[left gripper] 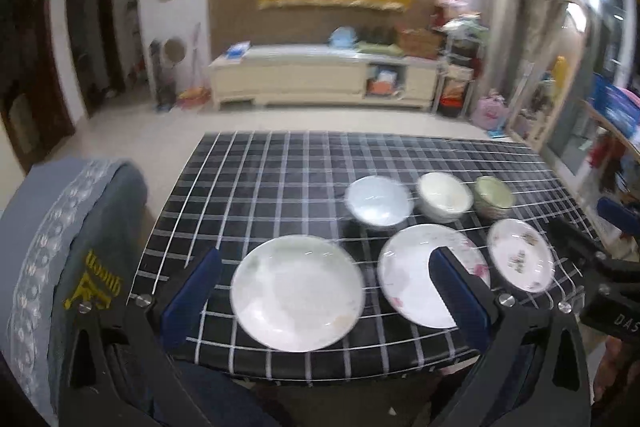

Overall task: Organize plates and bowls
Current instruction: 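Move the right gripper over the plates toward the pink-petal plate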

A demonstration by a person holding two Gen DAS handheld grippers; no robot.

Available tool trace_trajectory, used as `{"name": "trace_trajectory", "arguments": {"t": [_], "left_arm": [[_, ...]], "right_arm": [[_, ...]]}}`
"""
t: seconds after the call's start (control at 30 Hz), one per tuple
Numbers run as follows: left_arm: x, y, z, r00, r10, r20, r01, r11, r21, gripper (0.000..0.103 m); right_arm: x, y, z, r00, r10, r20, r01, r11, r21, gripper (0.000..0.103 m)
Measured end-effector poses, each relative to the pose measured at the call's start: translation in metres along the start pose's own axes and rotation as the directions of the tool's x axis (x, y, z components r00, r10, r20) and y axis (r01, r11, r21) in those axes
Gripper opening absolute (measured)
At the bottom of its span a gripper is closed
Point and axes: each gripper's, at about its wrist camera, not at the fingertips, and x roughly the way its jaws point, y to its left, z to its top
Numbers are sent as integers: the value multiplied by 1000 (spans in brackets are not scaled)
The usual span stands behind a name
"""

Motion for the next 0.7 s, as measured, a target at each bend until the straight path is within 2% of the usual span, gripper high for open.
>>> {"name": "trace_trajectory", "arguments": {"t": [0.07,0.17,0.23,0.37,0.4,0.5,0.53,0.63,0.7], "left_arm": [[14,17,3,1000,-15,-24,14,999,-32,103],[38,41,0,997,64,-53,-68,995,-78,103],[55,56,-6,993,88,-79,-96,990,-104,103],[87,83,-22,981,114,-156,-143,973,-183,103],[91,86,-25,979,118,-168,-150,969,-198,103],[113,106,-38,970,116,-214,-169,953,-252,103],[119,109,-41,966,111,-232,-170,953,-252,100],[143,117,-51,944,112,-312,-190,953,-234,84],[153,123,-58,934,89,-345,-181,952,-246,81]], "right_arm": [[20,9,6,999,37,-19,-37,999,-14,103],[48,22,11,991,130,-39,-130,991,-18,103],[71,35,10,979,183,-90,-186,982,-29,101],[110,60,-1,964,212,-160,-228,970,-87,94],[119,66,-3,957,221,-185,-242,965,-100,90],[148,82,-13,931,245,-272,-284,952,-113,66],[157,87,-16,925,238,-297,-283,952,-116,65],[182,95,-27,897,250,-364,-307,945,-108,64],[193,98,-33,887,237,-398,-302,947,-109,64]]}}
